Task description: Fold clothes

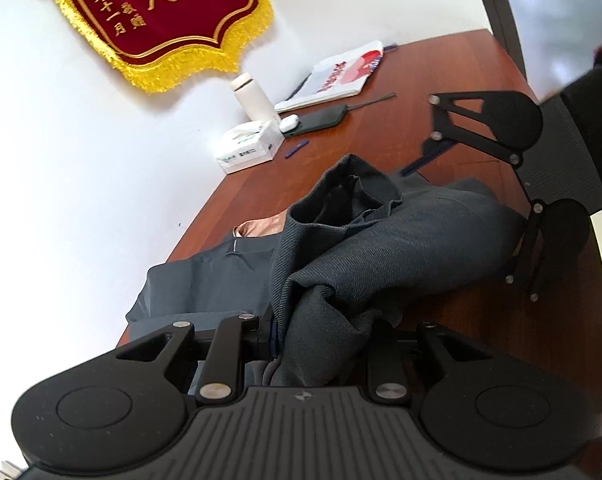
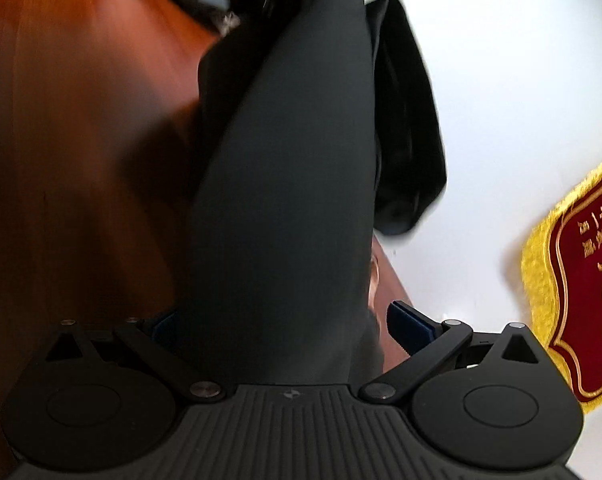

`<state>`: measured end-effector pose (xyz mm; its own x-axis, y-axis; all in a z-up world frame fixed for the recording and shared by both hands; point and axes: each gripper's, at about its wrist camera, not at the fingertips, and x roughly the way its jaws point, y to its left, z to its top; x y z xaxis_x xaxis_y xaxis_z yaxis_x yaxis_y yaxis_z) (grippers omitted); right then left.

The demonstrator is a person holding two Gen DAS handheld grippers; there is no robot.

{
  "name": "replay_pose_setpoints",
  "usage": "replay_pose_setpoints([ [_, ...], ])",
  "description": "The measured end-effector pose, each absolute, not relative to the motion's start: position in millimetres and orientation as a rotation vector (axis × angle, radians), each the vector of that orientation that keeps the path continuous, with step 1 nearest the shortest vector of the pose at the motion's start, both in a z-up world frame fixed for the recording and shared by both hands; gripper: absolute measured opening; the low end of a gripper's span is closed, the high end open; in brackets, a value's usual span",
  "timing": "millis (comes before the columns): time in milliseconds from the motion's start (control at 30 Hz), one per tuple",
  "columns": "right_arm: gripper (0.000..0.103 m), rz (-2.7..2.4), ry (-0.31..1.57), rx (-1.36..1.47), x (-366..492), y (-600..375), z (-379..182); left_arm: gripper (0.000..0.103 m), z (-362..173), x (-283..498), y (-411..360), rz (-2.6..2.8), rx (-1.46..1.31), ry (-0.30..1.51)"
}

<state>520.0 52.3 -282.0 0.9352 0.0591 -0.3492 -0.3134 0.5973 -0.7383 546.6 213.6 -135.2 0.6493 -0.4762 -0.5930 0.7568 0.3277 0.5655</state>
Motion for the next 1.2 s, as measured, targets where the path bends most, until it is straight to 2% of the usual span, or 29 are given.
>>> replay_pose_setpoints([
  [167, 0.101, 0.219, 0.252, -0.937, 527.1, 33.2, -287.2, 0.022, -132.2, 548.5, 213.7, -0.813, 0.902, 0.356],
  [300, 0.082, 0.257, 0.201, -0.943, 532.9, 15.8, -277.8, 0.022, -131.1, 547.4, 212.6, -0.802, 0.901, 0.353],
  [367, 0.082, 0.265, 0.180, -0.935, 534.5, 7.8, -270.5, 0.022, -129.2, 548.8, 212.8, -0.790, 0.889, 0.358],
  [433, 0.092, 0.271, 0.173, -0.916, 536.3, 3.6, -264.3, 0.022, -126.1, 551.5, 211.8, -0.776, 0.868, 0.370],
  [467, 0.101, 0.270, 0.172, -0.906, 536.8, 3.2, -262.2, 0.022, -124.9, 552.5, 210.6, -0.772, 0.864, 0.371],
  [500, 0.102, 0.272, 0.169, -0.878, 536.9, 4.7, -258.3, 0.022, -124.1, 553.1, 208.7, -0.768, 0.865, 0.368],
  [900, 0.102, 0.170, 0.149, -0.728, 547.0, 49.9, -255.1, 0.023, -116.1, 553.7, 204.5, -0.737, 0.861, 0.356],
  [1133, 0.102, 0.110, 0.193, -0.690, 569.9, 13.6, -261.4, 0.023, -117.0, 551.6, 207.1, -0.733, 0.861, 0.355],
  [1167, 0.098, 0.125, 0.198, -0.694, 570.3, 3.1, -262.2, 0.023, -117.7, 551.0, 207.7, -0.735, 0.862, 0.356],
  [1200, 0.089, 0.139, 0.202, -0.699, 569.9, -5.6, -262.3, 0.023, -119.2, 549.5, 208.1, -0.739, 0.870, 0.353],
])
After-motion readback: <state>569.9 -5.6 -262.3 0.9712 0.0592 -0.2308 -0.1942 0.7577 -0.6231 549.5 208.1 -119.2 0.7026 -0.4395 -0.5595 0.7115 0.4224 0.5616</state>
